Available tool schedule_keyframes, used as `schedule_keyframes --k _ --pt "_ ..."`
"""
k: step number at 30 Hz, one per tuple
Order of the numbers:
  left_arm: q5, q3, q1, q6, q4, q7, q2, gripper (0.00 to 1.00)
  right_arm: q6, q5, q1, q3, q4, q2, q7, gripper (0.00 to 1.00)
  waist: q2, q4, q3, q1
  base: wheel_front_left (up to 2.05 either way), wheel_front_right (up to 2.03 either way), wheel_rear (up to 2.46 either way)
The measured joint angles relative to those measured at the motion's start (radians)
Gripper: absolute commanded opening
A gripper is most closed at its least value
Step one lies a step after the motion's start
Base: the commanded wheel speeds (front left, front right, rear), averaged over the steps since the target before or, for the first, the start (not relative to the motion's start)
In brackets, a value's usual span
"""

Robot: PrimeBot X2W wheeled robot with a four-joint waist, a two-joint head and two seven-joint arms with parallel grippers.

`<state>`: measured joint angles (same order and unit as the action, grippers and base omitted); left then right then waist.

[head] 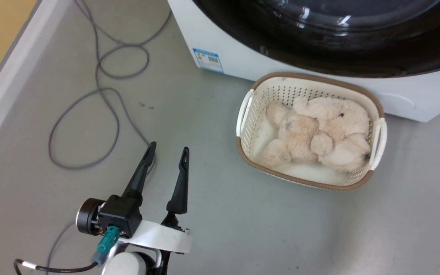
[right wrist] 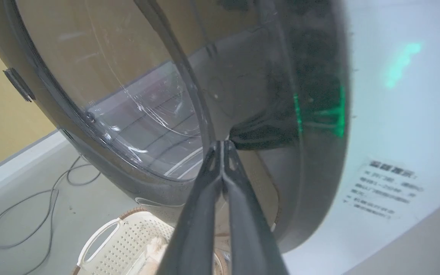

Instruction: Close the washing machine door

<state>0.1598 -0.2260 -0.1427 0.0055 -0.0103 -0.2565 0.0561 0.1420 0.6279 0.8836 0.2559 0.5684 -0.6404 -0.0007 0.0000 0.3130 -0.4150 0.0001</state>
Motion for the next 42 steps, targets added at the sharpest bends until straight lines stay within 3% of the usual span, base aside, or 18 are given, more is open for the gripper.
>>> schedule_keyframes --k 6,11,19,25,32,37,38,39,42 --pt "0.000 0.015 0.001 -0.010 -0.018 0.000 -0.002 1.00 -0.010 0.036 -0.047 0.008 0.017 0.006 -0.067 0.00 0.0000 -0.021 0.063 0.0000 0.00 0.00 0.00" --pt "0.001 0.026 0.021 -0.018 -0.043 0.000 -0.003 1.00 -0.011 0.075 -0.191 0.036 -0.017 0.018 -0.136 0.00 0.0000 -0.046 0.138 -0.0001 0.00 0.00 0.00" --pt "0.002 0.068 0.071 -0.018 -0.072 0.000 0.001 1.00 -0.011 0.058 -0.426 0.033 -0.122 0.105 -0.215 0.00 0.0000 -0.112 0.254 -0.0002 0.00 0.00 0.00" --pt "0.001 0.080 0.092 -0.023 -0.092 0.000 0.008 1.00 -0.011 -0.044 -0.573 -0.056 -0.211 0.200 -0.231 0.00 0.0000 -0.165 0.320 -0.0002 0.00 0.00 0.00" --pt "0.001 0.084 0.123 -0.016 -0.101 0.000 0.015 1.00 -0.011 -0.198 -0.741 -0.236 -0.363 0.377 -0.220 0.00 0.0000 -0.211 0.380 -0.0002 0.00 0.00 0.00" --pt "0.000 0.081 0.134 -0.016 -0.101 0.000 0.015 1.00 -0.011 -0.285 -0.869 -0.294 -0.475 0.490 -0.179 0.00 0.0000 -0.228 0.396 -0.0003 0.00 0.00 0.00" --pt "0.000 0.080 0.138 -0.017 -0.101 0.000 0.015 1.00 -0.011 -0.302 -0.892 -0.300 -0.492 0.507 -0.175 0.66 0.0000 -0.230 0.398 -0.0003 0.00 0.00 0.00" --pt "0.000 0.081 0.142 -0.017 -0.101 0.000 0.015 1.00 -0.011 -0.320 -0.914 -0.304 -0.510 0.519 -0.168 1.00 0.0000 -0.232 0.399 -0.0003 0.00 0.00 0.00" --pt "0.000 0.079 0.152 -0.017 -0.108 0.000 0.015 1.00 -0.011 -0.372 -0.964 -0.312 -0.552 0.539 -0.167 1.00 0.0000 -0.235 0.403 -0.0003 0.00 0.00 0.00"
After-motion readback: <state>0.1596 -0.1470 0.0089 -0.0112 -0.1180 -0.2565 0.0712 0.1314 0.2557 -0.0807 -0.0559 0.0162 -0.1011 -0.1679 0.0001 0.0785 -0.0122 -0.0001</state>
